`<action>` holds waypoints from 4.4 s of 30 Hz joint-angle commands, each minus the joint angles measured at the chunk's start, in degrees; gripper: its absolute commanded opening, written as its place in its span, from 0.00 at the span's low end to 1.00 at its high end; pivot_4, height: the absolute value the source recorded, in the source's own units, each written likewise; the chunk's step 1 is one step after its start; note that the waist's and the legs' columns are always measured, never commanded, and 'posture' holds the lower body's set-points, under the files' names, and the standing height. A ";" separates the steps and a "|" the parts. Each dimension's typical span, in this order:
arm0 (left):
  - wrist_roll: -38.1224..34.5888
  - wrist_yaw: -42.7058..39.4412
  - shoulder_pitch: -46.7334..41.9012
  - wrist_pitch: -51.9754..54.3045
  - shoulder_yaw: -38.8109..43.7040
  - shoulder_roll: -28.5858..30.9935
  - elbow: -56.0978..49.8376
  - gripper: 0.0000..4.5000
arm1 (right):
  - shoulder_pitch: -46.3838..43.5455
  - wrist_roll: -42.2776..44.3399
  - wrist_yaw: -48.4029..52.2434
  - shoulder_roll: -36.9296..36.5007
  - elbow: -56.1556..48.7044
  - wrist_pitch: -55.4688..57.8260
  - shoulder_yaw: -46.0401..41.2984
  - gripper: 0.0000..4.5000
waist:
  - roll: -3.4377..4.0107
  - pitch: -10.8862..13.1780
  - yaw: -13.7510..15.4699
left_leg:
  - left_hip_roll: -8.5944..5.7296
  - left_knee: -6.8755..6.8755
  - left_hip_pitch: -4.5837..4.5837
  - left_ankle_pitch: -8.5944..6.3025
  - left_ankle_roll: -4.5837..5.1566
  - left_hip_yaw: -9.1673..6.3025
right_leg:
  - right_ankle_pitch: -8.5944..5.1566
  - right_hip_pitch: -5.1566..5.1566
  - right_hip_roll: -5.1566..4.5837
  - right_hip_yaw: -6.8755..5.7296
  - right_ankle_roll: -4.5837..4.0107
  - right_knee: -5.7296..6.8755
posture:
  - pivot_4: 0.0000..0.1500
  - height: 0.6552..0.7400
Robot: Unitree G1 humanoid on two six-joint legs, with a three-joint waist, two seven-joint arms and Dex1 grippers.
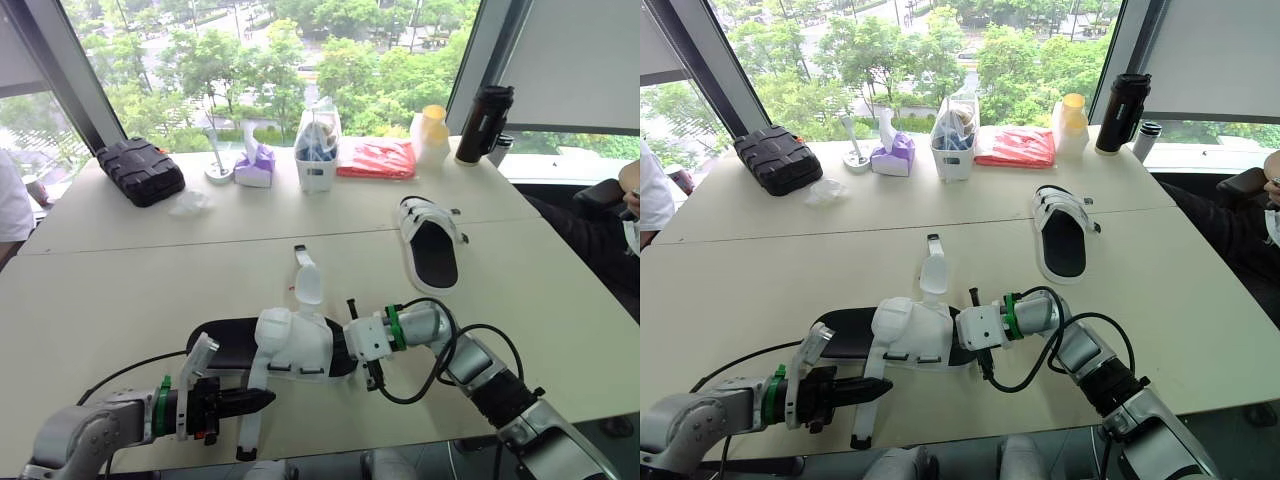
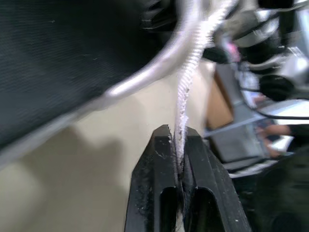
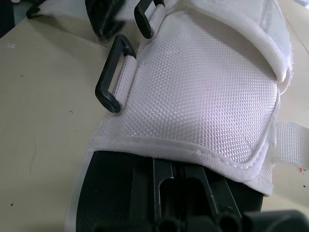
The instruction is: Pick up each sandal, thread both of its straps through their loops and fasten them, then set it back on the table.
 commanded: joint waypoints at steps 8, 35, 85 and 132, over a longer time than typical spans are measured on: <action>-14.77 -1.42 -16.67 11.52 4.71 1.96 4.37 0.01 | 0.35 -3.60 0.09 -1.07 2.88 0.51 1.64 0.00 | -0.04 0.07 -0.16 | -0.02 -0.02 0.01 0.02 -0.03 -0.14 | 0.00 0.02 0.03 -0.11 0.02 0.01 | 1.00 1.00; 1.53 -8.71 -31.46 4.09 -2.95 -8.83 21.20 0.01 | 0.61 -4.05 -0.41 -1.85 2.09 0.55 2.04 0.00 | -0.13 0.13 -0.21 | -0.06 -0.11 0.00 0.04 -0.07 -0.14 | 0.10 -0.03 0.03 -0.09 0.19 -0.02 | 1.00 1.00; 5.04 -12.14 -27.26 0.11 -3.88 -7.73 14.81 0.01 | 0.61 -4.05 -0.27 -1.25 1.94 0.64 2.41 0.00 | -0.15 0.15 -0.19 | -0.05 -0.23 -0.01 0.04 -0.07 -0.16 | 0.02 -0.06 0.02 -0.09 0.10 -0.08 | 1.00 1.00; 19.02 -19.90 -12.67 -32.38 -6.12 -5.99 4.75 0.01 | 0.80 -4.25 -0.77 -0.82 2.05 0.63 2.78 0.00 | -0.15 0.15 -0.19 | 0.02 -0.73 0.07 0.14 -0.23 -0.16 | -0.07 -0.16 0.02 -0.09 -0.07 -0.21 | 1.00 1.00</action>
